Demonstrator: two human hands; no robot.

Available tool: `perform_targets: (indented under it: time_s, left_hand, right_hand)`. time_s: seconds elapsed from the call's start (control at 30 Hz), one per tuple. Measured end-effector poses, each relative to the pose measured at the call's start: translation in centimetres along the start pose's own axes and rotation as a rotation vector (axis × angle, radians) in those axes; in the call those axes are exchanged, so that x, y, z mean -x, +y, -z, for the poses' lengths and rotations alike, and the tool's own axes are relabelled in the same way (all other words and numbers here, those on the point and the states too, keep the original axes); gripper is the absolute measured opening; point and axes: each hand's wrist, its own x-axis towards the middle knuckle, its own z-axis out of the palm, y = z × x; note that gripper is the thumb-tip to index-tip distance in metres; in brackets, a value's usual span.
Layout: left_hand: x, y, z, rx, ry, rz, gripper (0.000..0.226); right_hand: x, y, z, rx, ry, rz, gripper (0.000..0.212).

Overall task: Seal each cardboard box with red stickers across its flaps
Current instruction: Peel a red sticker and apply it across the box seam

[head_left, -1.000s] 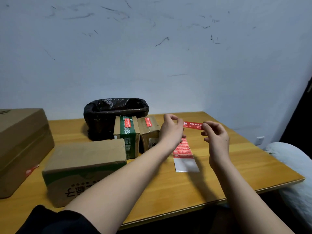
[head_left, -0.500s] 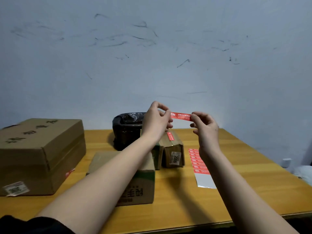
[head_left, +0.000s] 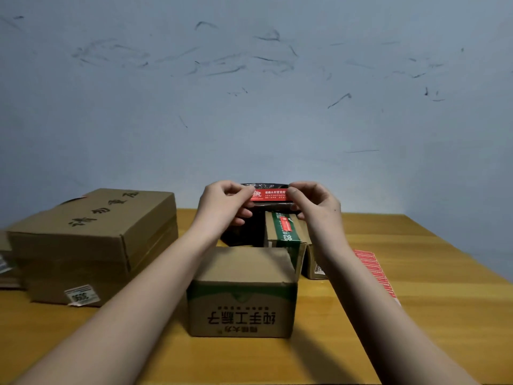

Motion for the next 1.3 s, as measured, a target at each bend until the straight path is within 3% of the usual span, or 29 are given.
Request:
perform_targets:
  time_s: [0.23, 0.4, 0.57, 1.0, 1.3]
  left_hand:
    - [1.3, -1.9, 2.5, -0.153, 0.012, -0.026, 0.012]
    - [2.1, -3.0, 3.2, -0.558, 0.093, -0.195, 0.017]
    - [2.8, -3.8, 3.6, -0.908, 0.069, -0.276, 0.017]
    - [3.5, -5.1, 4.3, -0.997, -0.085, -0.255, 0.016]
    - [3.6, -5.2, 4.0, -1.174, -0.085, -0.331, 0.013]
  right_hand:
    - [1.1, 1.7, -1.4, 0.103, -0.076, -0.040, 0.004]
    - [1.5, 2.3, -1.3, 0.302, -0.094, 0.008, 0.007]
    - [2.2, 2.8, -0.8, 0.529, -0.153, -0.006, 0.014]
    - [2.8, 3.8, -1.3, 0.885, -0.324, -0.009, 0.010]
    - [2.8, 3.6, -1.5, 0.988, -0.388, -0.026, 0.007]
